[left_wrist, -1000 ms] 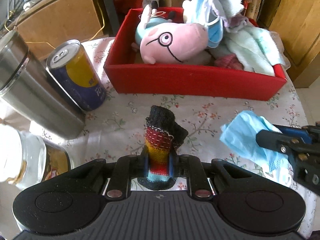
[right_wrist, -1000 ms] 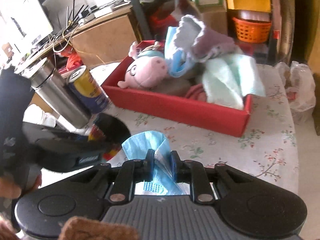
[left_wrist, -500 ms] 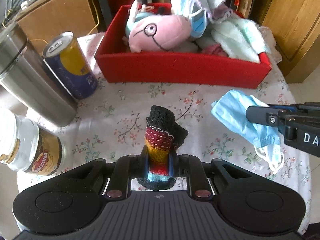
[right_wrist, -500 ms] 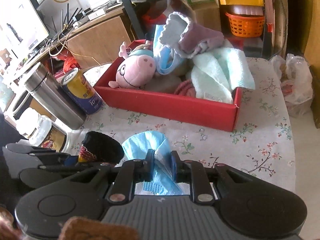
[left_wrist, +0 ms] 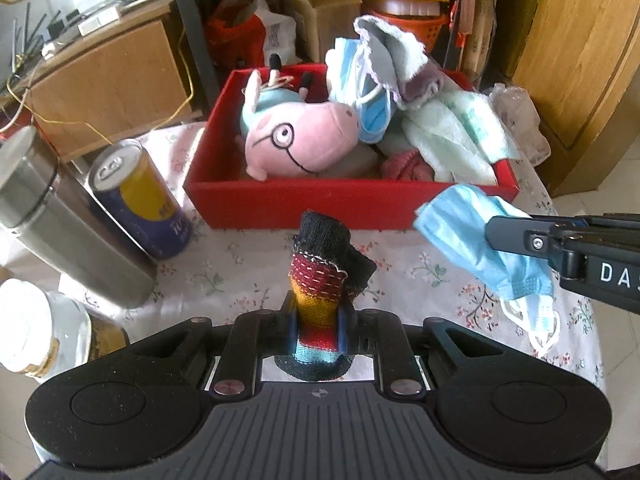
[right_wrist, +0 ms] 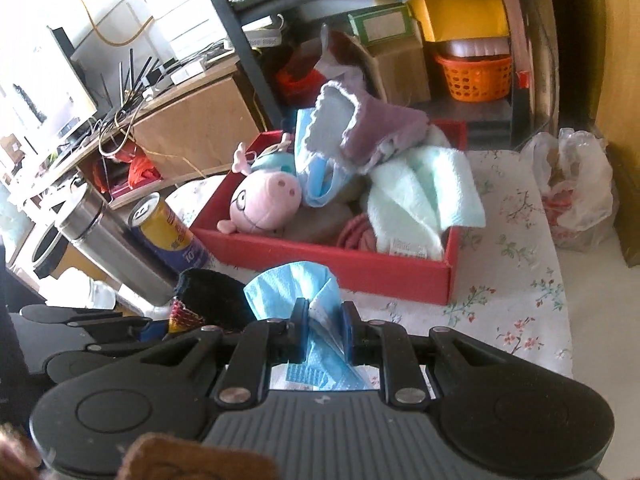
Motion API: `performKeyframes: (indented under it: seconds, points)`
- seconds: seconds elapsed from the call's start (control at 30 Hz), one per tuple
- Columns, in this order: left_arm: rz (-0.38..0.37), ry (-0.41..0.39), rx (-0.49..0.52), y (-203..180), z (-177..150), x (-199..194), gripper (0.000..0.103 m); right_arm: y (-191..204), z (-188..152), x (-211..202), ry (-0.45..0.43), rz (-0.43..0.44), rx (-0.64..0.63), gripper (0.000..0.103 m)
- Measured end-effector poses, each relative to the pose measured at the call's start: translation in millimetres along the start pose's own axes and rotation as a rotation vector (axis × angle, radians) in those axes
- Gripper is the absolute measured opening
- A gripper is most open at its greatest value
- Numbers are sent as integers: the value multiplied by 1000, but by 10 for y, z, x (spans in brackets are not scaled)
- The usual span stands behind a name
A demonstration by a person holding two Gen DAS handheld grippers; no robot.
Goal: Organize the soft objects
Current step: 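Lift and carry the striped sock and blue mask over the red box with both tools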
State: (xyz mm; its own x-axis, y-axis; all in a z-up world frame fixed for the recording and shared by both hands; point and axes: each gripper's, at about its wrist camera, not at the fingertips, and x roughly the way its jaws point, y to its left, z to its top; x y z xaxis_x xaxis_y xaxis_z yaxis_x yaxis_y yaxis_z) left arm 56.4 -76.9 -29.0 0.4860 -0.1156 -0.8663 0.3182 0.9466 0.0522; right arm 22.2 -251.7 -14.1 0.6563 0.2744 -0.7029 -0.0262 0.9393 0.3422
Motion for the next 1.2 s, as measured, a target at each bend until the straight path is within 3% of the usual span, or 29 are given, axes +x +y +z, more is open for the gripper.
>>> performKeyframes:
  seconds: [0.67, 0.83, 1.2]
  points:
    - [11, -110, -31, 65, 352, -238, 18, 80, 196, -92, -69, 9, -19, 0]
    - [46, -132, -24, 69, 486, -215, 18, 59, 287, -71, -85, 5, -14, 0]
    - [43, -151, -54, 125, 840, -54, 18, -51, 652, 120, -118, -27, -2, 0]
